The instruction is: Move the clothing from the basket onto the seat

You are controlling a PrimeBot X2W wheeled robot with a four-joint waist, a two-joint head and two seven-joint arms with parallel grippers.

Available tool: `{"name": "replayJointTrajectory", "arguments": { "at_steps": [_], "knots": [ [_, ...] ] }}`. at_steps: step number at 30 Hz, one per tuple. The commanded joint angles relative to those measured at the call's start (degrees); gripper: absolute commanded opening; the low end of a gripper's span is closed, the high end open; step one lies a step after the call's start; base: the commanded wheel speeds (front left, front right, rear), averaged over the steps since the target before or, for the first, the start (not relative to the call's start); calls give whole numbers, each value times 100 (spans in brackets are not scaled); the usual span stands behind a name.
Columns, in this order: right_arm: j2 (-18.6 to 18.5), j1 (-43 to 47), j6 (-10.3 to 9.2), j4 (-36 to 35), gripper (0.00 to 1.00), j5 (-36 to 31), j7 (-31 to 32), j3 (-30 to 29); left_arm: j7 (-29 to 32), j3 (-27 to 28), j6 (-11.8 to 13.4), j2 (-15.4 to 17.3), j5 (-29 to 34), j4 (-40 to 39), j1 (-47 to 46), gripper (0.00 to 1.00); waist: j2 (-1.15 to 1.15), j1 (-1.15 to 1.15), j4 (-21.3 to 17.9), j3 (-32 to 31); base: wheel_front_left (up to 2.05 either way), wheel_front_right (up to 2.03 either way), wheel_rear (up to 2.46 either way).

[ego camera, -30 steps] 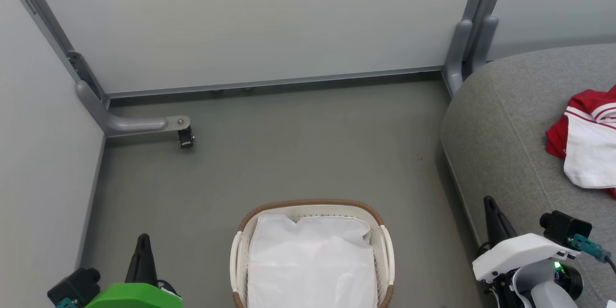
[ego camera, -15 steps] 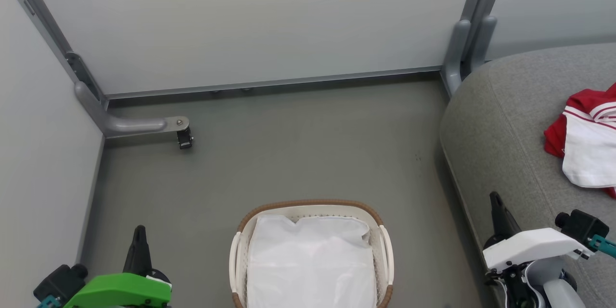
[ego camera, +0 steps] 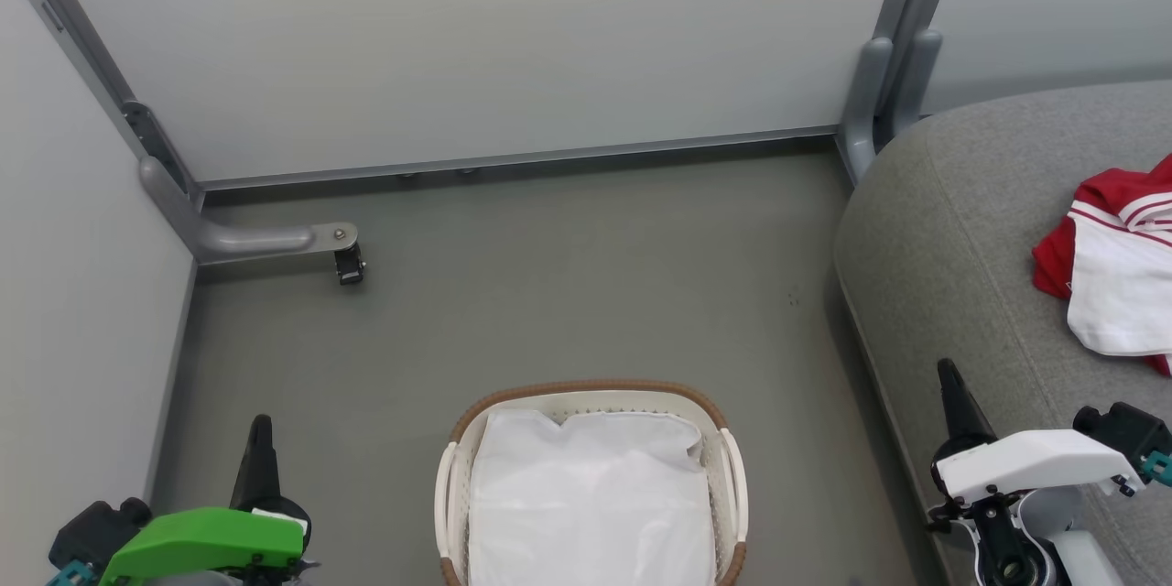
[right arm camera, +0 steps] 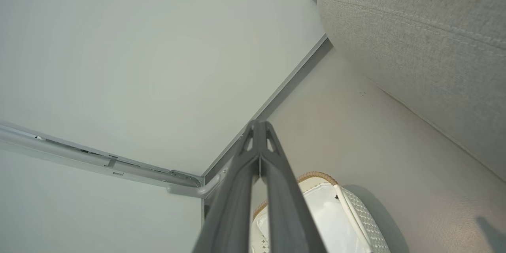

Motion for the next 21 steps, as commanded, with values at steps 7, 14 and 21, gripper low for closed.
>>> {"name": "replayJointTrajectory", "arguments": {
  "at_steps": [7, 14, 21],
  "knots": [
    [-39, 33, -2, -166, 0, 569, 143, -68, 134, 63, -39, 39, -506, -110, -206, 0, 0, 0, -10, -3, 0, 0, 0],
    [-41, 53, -3, -236, 0, 1007, 255, -101, 244, 101, -55, 42, -897, -153, -244, 0, 0, 0, -20, -5, 0, 0, 0],
    [-45, 70, -3, -302, 0, 1401, 352, -133, 344, 130, -68, 44, -1252, -192, -284, 0, 0, 0, -29, -8, 0, 0, 0]
  ]
}}
